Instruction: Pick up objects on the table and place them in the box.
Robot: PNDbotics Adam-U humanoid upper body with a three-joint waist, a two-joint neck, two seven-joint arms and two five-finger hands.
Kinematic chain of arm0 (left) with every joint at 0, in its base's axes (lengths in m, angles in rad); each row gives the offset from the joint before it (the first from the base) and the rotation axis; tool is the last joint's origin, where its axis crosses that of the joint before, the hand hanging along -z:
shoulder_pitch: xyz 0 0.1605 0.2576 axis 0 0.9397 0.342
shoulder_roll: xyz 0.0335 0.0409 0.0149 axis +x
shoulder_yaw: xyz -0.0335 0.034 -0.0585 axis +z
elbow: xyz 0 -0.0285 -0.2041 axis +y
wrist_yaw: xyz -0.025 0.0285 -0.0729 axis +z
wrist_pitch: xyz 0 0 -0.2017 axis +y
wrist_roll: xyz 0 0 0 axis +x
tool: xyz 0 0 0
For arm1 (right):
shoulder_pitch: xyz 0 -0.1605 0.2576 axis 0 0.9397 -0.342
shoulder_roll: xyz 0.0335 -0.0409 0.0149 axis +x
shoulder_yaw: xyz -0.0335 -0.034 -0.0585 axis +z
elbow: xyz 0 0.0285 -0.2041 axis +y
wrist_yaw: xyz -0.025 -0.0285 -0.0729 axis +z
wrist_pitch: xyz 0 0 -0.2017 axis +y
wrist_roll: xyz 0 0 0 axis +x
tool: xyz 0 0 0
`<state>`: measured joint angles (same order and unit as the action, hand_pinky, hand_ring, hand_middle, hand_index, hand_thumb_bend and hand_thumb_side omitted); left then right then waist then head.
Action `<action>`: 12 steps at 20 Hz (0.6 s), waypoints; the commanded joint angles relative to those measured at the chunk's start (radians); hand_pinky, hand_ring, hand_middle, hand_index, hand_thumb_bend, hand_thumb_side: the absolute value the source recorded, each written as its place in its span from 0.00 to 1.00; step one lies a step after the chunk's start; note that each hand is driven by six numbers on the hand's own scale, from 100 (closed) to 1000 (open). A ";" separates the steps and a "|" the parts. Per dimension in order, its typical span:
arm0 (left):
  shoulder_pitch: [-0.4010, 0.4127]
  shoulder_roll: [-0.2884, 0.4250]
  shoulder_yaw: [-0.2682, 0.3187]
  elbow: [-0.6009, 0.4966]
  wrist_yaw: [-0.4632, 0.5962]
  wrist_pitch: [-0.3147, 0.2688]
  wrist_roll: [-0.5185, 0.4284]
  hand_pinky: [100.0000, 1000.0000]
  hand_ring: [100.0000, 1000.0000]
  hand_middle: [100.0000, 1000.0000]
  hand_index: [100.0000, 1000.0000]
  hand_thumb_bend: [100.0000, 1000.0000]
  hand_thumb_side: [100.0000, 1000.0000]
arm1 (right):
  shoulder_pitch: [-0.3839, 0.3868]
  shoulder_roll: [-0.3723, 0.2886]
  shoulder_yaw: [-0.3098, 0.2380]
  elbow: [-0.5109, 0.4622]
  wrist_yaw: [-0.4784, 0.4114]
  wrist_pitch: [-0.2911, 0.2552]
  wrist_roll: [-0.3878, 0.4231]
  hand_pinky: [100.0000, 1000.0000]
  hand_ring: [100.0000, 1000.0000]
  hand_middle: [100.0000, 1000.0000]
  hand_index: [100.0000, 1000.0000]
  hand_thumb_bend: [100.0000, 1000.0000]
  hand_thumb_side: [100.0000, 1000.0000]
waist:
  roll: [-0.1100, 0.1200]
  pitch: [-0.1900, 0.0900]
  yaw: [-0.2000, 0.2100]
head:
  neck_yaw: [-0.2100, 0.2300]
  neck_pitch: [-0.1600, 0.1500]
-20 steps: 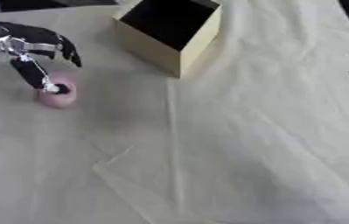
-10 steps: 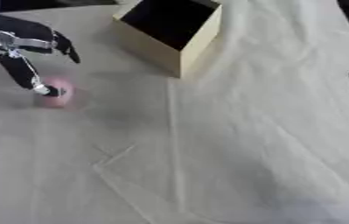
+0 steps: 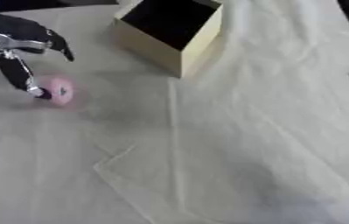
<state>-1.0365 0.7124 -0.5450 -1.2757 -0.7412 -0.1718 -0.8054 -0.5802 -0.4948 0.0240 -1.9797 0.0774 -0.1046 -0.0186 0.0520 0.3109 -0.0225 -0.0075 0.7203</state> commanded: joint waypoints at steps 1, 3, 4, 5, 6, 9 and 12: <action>-0.013 0.016 0.008 0.004 0.009 0.002 0.008 0.76 0.89 0.81 0.88 0.46 0.23 | -0.011 -0.010 -0.011 -0.016 -0.006 0.001 -0.001 0.78 0.60 0.55 0.75 0.00 0.77 | -0.003 -0.018 0.000 | 0.002 -0.002; -0.010 0.013 0.009 0.008 0.012 0.003 0.010 0.70 0.85 0.81 0.88 0.39 0.17 | -0.011 -0.010 -0.011 -0.016 -0.006 0.001 -0.001 0.78 0.60 0.55 0.75 0.00 0.77 | -0.004 -0.017 -0.001 | 0.003 -0.003; -0.005 0.004 0.010 0.017 0.019 0.006 0.015 0.70 0.84 0.81 0.88 0.39 0.17 | -0.011 -0.009 -0.011 -0.016 -0.006 0.000 -0.001 0.78 0.60 0.55 0.75 0.00 0.77 | -0.005 -0.015 -0.002 | 0.004 -0.003; -0.003 -0.002 0.010 0.028 0.027 0.008 0.020 0.68 0.84 0.81 0.88 0.37 0.17 | -0.011 -0.008 -0.012 -0.016 -0.006 0.000 0.000 0.78 0.60 0.55 0.75 0.00 0.77 | -0.005 -0.013 -0.002 | 0.005 -0.003; -0.001 -0.008 0.008 0.039 0.035 0.008 0.021 0.68 0.83 0.81 0.88 0.37 0.17 | -0.011 -0.007 -0.013 -0.016 -0.007 0.000 -0.001 0.78 0.60 0.55 0.75 0.00 0.77 | -0.006 -0.013 -0.003 | 0.006 -0.004; 0.003 -0.020 0.004 0.061 0.055 0.004 0.021 0.63 0.79 0.77 0.85 0.32 0.17 | -0.012 -0.007 -0.014 -0.017 -0.007 0.001 -0.002 0.78 0.60 0.55 0.75 0.00 0.77 | -0.007 -0.011 -0.004 | 0.008 -0.003; 0.004 -0.021 0.006 0.061 0.072 0.007 0.029 0.55 0.72 0.66 0.77 0.22 0.12 | -0.011 -0.007 -0.014 -0.016 -0.007 0.001 -0.002 0.78 0.60 0.55 0.75 0.00 0.77 | -0.008 -0.011 -0.004 | 0.007 -0.002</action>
<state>-1.0197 0.6740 -0.5452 -1.2103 -0.6779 -0.1658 -0.7830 -0.5802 -0.4892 0.0187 -1.9797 0.0769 -0.1045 -0.0187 0.0473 0.3175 -0.0265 -0.0024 0.7202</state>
